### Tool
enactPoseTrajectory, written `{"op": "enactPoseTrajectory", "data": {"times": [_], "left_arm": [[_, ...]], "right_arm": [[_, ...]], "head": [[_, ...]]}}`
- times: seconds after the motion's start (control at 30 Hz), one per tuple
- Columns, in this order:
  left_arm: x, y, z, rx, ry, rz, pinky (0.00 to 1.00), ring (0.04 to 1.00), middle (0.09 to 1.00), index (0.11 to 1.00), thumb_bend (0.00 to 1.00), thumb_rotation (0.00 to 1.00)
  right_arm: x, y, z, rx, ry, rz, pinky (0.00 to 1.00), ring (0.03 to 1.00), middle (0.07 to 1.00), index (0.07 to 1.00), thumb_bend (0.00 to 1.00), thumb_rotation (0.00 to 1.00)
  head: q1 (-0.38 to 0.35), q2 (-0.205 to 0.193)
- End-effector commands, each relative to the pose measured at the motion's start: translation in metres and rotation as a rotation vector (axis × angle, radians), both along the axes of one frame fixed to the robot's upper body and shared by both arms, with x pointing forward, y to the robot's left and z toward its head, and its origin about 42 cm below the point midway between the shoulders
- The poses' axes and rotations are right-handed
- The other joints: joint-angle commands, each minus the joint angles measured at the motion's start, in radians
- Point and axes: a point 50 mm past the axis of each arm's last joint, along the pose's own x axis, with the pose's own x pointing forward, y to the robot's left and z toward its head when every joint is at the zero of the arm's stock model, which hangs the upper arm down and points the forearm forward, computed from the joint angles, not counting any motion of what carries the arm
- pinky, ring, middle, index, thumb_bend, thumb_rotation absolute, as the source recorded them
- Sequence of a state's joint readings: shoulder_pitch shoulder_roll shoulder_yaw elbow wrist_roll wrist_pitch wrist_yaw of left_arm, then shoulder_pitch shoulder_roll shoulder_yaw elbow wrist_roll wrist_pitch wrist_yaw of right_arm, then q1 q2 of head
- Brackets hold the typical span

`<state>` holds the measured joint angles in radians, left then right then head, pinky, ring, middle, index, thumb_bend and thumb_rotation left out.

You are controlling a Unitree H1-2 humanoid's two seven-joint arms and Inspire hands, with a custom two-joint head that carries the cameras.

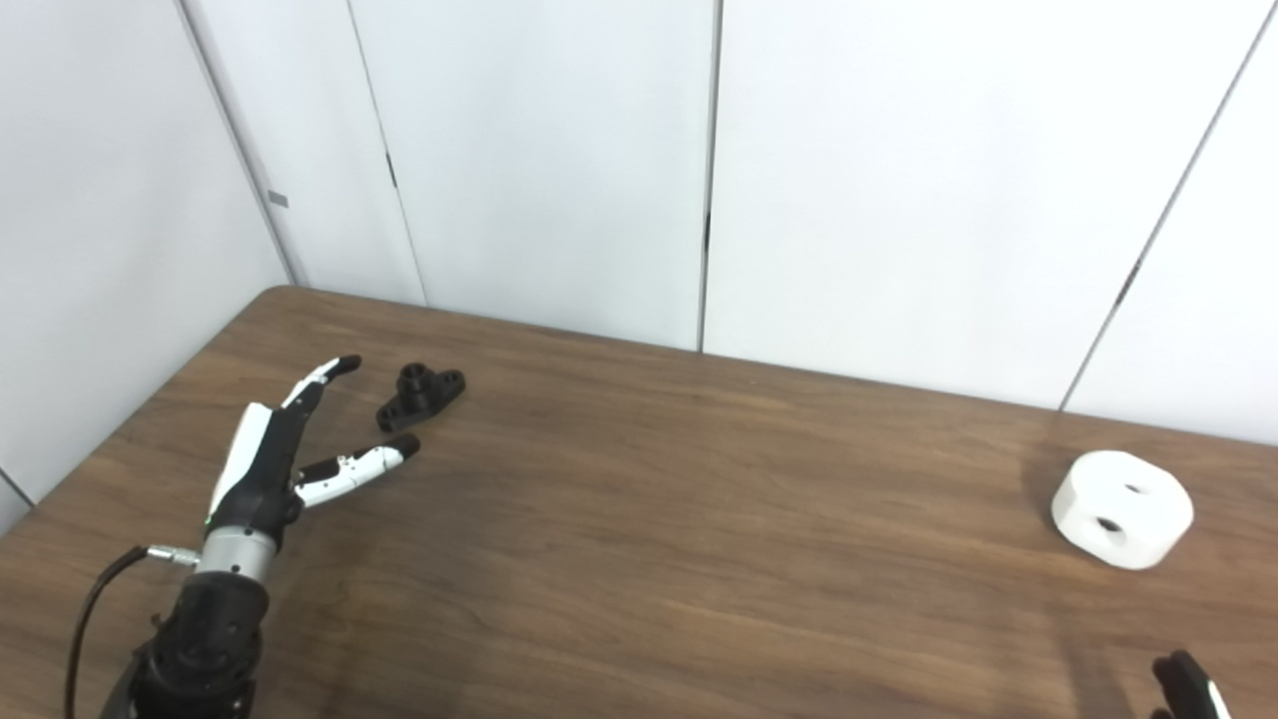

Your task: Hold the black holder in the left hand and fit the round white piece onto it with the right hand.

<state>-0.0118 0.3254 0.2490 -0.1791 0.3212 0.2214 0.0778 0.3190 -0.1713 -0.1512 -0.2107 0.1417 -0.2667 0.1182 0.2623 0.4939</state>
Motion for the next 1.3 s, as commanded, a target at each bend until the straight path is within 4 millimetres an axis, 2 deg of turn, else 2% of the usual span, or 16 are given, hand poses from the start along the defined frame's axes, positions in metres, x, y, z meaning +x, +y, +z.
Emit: {"op": "enactPoseTrajectory", "data": {"times": [0.0,0.17,0.33,0.5,0.83,1.03,1.27], "left_arm": [[0.012,0.010,0.023,0.069,-0.086,0.008,1.00,1.000,0.953,0.889,0.87,0.40],[0.026,0.017,0.021,0.150,-0.066,0.025,1.00,0.996,0.937,0.877,0.86,0.41],[0.039,0.021,0.020,0.216,-0.030,0.053,1.00,0.968,0.915,0.854,0.90,0.42],[0.054,0.023,0.018,0.237,-0.005,0.070,1.00,0.957,0.909,0.837,0.91,0.40],[0.083,0.023,0.014,0.267,0.026,0.075,1.00,0.952,0.896,0.800,0.91,0.38],[0.097,0.024,0.014,0.273,0.059,0.095,1.00,0.956,0.900,0.782,0.89,0.35],[0.105,0.025,0.006,0.255,0.086,0.129,1.00,0.959,0.895,0.786,0.88,0.34]], "right_arm": [[-0.005,-0.002,-0.014,0.015,0.052,-0.028,1.00,1.000,0.953,0.954,0.52,1.00],[-0.006,-0.001,-0.013,0.009,0.061,-0.029,1.00,1.000,0.959,0.951,0.55,1.00],[-0.007,-0.001,-0.012,0.014,0.066,-0.031,1.00,1.000,0.966,0.949,0.59,1.00],[-0.006,0.000,-0.013,0.017,0.047,-0.023,1.00,1.000,0.954,0.947,0.54,1.00],[-0.006,0.002,-0.011,0.021,0.052,-0.022,1.00,1.000,0.951,0.946,0.53,1.00],[-0.005,-0.001,-0.012,0.012,0.075,0.020,1.00,1.000,0.998,0.999,0.66,1.00],[-0.004,0.001,-0.008,0.051,0.095,0.009,1.00,1.000,0.988,0.997,0.66,1.00]], "head": [[0.000,0.000],[-0.003,0.003],[-0.007,0.005],[-0.007,0.006],[-0.013,0.007],[-0.016,0.010],[-0.021,0.014]]}}
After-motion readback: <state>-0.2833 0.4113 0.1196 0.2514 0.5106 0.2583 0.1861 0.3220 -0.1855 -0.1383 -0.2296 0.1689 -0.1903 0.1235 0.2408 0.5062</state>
